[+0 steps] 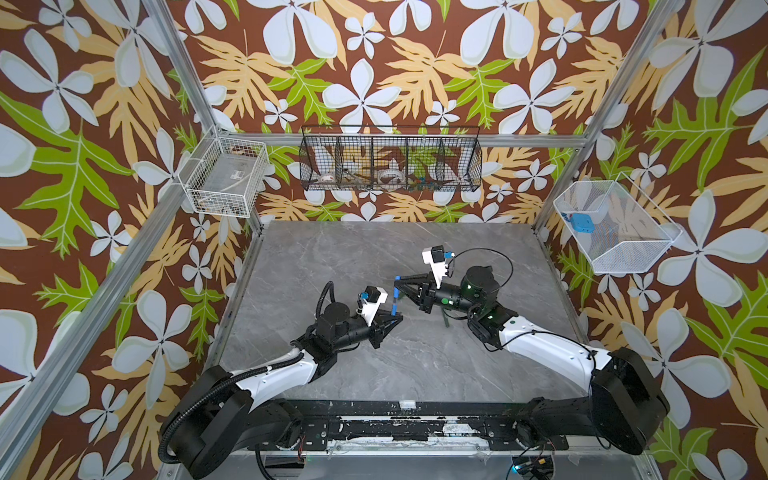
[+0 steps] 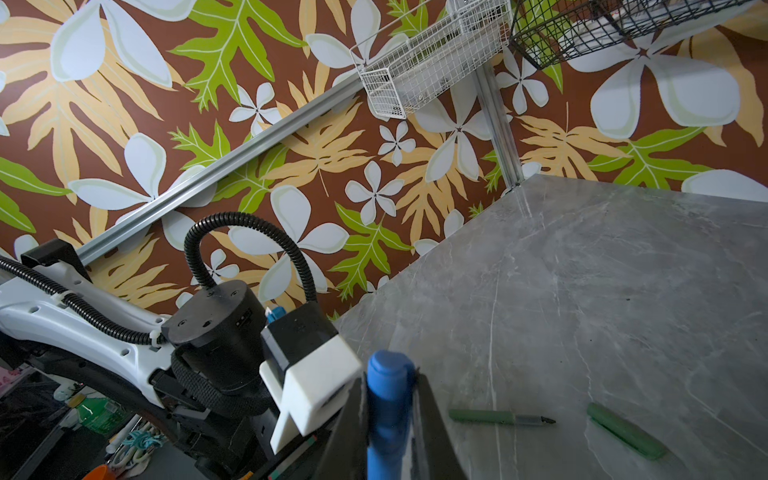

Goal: Insert the pens into the pen caps
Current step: 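Lower the blue cap onto the blue pen held by the left gripper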

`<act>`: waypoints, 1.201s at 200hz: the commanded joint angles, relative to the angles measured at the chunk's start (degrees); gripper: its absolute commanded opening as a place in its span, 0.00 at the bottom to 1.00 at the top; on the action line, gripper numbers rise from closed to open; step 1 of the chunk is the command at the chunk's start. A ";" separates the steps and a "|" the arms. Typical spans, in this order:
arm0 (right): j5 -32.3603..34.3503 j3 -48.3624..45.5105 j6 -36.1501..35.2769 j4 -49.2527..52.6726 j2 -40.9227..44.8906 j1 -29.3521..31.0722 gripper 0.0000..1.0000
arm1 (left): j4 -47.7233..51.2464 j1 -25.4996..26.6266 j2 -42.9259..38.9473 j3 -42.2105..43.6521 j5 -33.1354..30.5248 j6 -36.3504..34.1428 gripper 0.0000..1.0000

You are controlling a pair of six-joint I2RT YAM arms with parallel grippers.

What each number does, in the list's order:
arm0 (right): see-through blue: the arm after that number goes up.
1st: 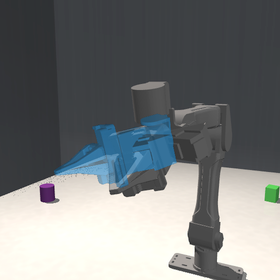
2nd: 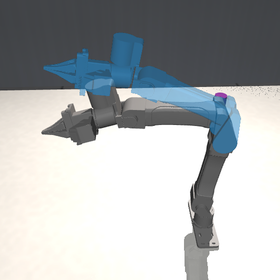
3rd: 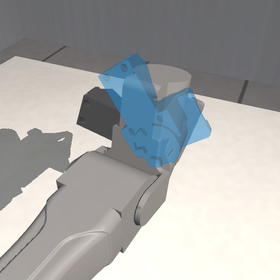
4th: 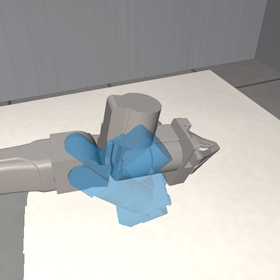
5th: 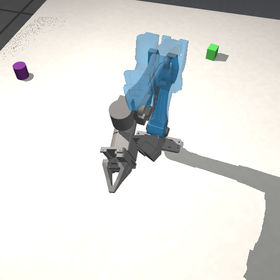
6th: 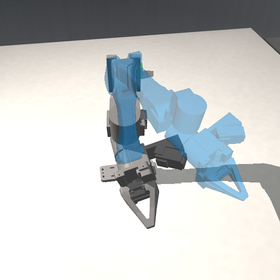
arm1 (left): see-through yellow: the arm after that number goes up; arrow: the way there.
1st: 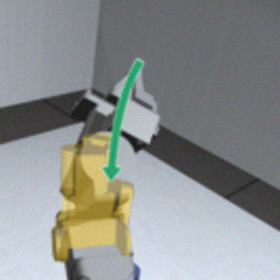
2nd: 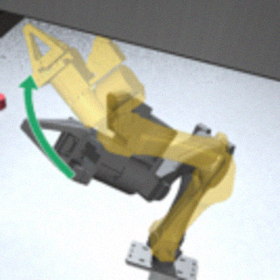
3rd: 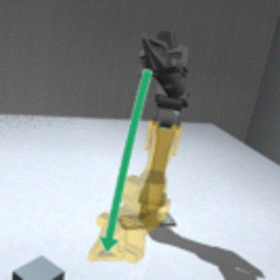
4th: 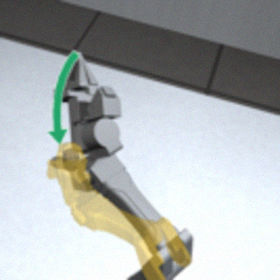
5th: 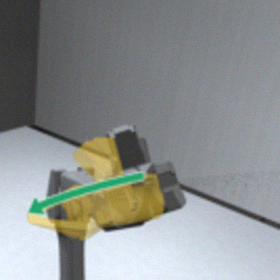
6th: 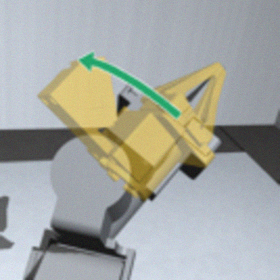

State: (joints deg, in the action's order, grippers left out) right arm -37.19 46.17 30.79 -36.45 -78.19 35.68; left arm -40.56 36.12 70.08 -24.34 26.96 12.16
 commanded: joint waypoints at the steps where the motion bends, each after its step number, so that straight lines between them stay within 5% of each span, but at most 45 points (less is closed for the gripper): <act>1: 1.12 -0.16 -1.42 1.38 -0.37 0.49 0.14 | -1.96 0.00 -0.23 -0.01 -0.64 -0.13 0.00; 51: 1.73 1.11 -3.39 5.25 -1.61 1.38 0.18 | -1.40 0.01 -0.97 0.08 -1.22 -0.45 0.00; 91: 2.77 3.94 -6.88 12.28 1.14 1.55 0.43 | -1.08 0.01 -0.53 -0.10 -1.56 -0.61 0.00; 131: 6.29 8.82 -9.16 19.33 1.72 1.58 0.51 | -0.77 0.00 0.39 -0.62 -1.17 -0.56 0.00; 240: 3.07 11.75 -8.59 20.94 -1.88 1.59 0.40 | -0.53 0.00 -0.15 -0.53 -1.72 -0.80 0.00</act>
State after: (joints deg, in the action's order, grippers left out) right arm -32.82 58.13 22.13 -14.63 -79.92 37.17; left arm -39.68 36.12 70.11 -24.49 25.56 11.90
